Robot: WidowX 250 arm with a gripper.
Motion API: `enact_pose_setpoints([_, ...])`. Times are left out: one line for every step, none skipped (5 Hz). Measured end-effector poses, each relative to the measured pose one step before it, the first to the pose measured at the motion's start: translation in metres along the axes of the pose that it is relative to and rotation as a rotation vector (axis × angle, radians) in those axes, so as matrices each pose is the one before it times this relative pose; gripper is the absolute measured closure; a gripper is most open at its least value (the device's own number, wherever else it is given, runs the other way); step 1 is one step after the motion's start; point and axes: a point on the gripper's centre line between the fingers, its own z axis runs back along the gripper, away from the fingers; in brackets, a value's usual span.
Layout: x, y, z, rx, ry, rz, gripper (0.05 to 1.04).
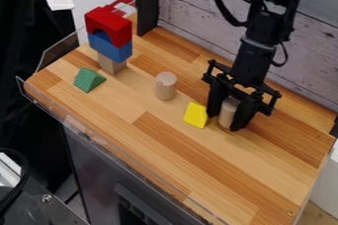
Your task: Took the white cylinder from the red arch and put on the right side of the table
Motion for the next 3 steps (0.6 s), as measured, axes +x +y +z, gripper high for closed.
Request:
enact_pose_setpoints([0.00001, -0.00275, -0.00027, 0.0036, -0.0010, -0.0146, 0.533])
enact_pose_setpoints([-0.00009, -0.00066, -0.00013, 0.0063, 0.0002, -0.0068, 0.533])
enact_pose_setpoints([-0.00031, -0.00340, -0.00042, 0.0135, 0.0007, -0.0173, 0.533])
